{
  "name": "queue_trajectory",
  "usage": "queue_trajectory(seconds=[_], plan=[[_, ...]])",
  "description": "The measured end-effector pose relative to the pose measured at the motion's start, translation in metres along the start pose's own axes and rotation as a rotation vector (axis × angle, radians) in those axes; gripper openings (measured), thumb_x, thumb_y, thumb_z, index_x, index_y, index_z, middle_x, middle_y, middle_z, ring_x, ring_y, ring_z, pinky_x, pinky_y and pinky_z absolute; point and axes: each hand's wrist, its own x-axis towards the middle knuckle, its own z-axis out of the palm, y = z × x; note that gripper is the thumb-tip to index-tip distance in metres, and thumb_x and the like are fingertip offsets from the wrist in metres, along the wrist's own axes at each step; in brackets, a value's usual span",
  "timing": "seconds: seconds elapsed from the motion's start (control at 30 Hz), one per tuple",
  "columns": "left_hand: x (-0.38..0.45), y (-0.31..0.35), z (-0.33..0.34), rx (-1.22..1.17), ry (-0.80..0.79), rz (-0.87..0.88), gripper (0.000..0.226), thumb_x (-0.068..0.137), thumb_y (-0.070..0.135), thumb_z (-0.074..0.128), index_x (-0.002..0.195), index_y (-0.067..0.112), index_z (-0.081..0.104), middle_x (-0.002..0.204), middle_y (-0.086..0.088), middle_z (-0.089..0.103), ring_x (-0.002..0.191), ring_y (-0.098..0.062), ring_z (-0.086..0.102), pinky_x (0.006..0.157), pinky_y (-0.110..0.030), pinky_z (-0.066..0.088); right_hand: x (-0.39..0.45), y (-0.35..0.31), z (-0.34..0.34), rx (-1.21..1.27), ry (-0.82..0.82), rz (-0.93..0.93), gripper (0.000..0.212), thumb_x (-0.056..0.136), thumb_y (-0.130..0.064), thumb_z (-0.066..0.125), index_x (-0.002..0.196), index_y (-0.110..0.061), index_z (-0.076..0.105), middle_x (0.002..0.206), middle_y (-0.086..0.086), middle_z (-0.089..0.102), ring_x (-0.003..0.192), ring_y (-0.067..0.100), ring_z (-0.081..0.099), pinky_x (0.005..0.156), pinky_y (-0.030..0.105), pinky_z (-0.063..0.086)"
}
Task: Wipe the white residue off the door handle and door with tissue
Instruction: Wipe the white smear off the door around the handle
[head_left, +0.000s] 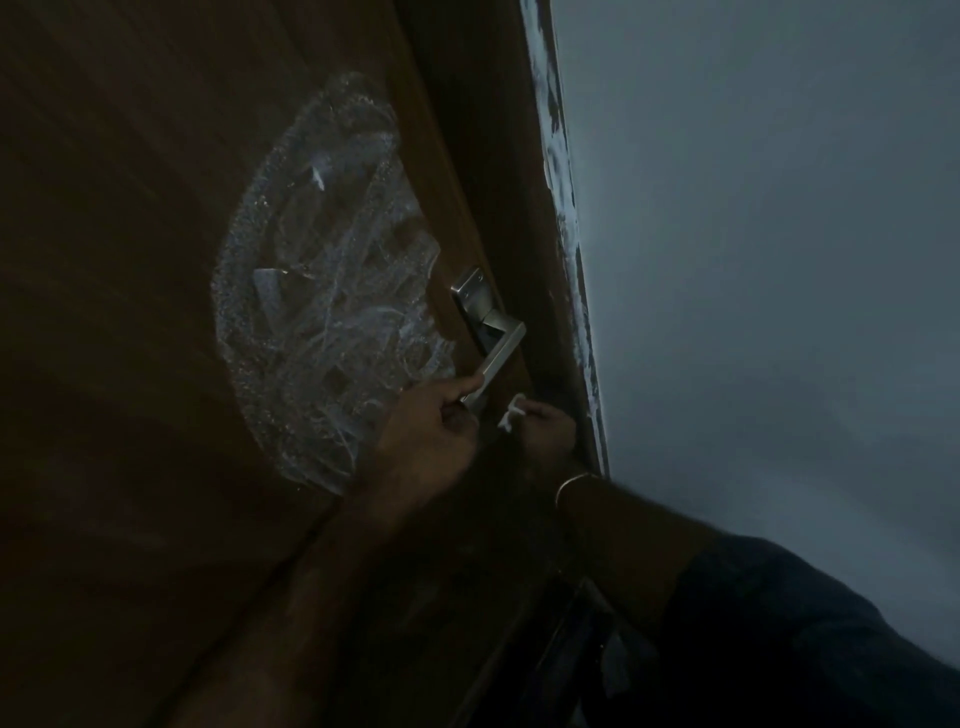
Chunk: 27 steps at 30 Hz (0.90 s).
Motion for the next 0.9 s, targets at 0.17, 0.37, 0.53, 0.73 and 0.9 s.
queue_trajectory(seconds=[0.17, 0.37, 0.53, 0.73, 0.9], plan=[[0.003, -0.007, 0.002, -0.003, 0.014, 0.011, 0.047, 0.091, 0.014, 0.06, 0.128, 0.044, 0.059, 0.116, 0.013, 0.064, 0.074, 0.007, 0.064, 0.051, -0.006, 0.043, -0.008, -0.004, 0.007, 0.079, 0.066, -0.03, 0.027, 0.092, 0.004, 0.058, 0.119, 0.005, 0.065, 0.121, 0.018, 0.065, 0.105, 0.028, 0.064, 0.072, 0.018, 0.055], [-0.004, -0.006, 0.005, 0.082, 0.006, 0.068, 0.049, 0.092, 0.018, 0.06, 0.138, 0.034, 0.052, 0.139, 0.008, 0.049, 0.124, -0.009, 0.051, 0.104, -0.03, 0.046, -0.02, -0.001, 0.018, 0.07, 0.089, -0.068, 0.024, 0.091, -0.002, 0.062, 0.114, -0.002, 0.068, 0.119, 0.015, 0.067, 0.109, 0.026, 0.064, 0.094, 0.038, 0.054], [-0.009, -0.004, 0.005, 0.315, 0.006, 0.201, 0.057, 0.094, 0.021, 0.058, 0.148, 0.024, 0.04, 0.149, 0.002, 0.041, 0.136, -0.012, 0.037, 0.114, -0.026, 0.027, -0.027, 0.006, 0.019, 0.026, 0.042, -0.182, 0.025, 0.086, 0.004, 0.067, 0.11, 0.004, 0.069, 0.113, 0.02, 0.069, 0.106, 0.032, 0.066, 0.097, 0.048, 0.052], [-0.018, -0.012, 0.012, 0.494, 0.051, 0.324, 0.061, 0.097, 0.026, 0.052, 0.153, 0.021, 0.028, 0.157, 0.001, 0.032, 0.142, -0.01, 0.027, 0.107, -0.006, 0.004, -0.031, 0.014, 0.02, -0.055, -0.023, -0.345, 0.02, 0.085, -0.002, 0.071, 0.104, -0.003, 0.072, 0.107, 0.013, 0.071, 0.101, 0.027, 0.068, 0.091, 0.033, 0.055], [-0.02, -0.017, 0.011, 0.568, 0.051, 0.37, 0.063, 0.097, 0.028, 0.05, 0.154, 0.019, 0.025, 0.16, -0.002, 0.028, 0.146, -0.014, 0.024, 0.111, -0.014, 0.002, -0.037, 0.006, 0.029, -0.034, 0.009, -0.353, 0.018, 0.087, -0.009, 0.069, 0.105, -0.009, 0.07, 0.109, 0.008, 0.069, 0.1, 0.019, 0.066, 0.083, 0.021, 0.055]])
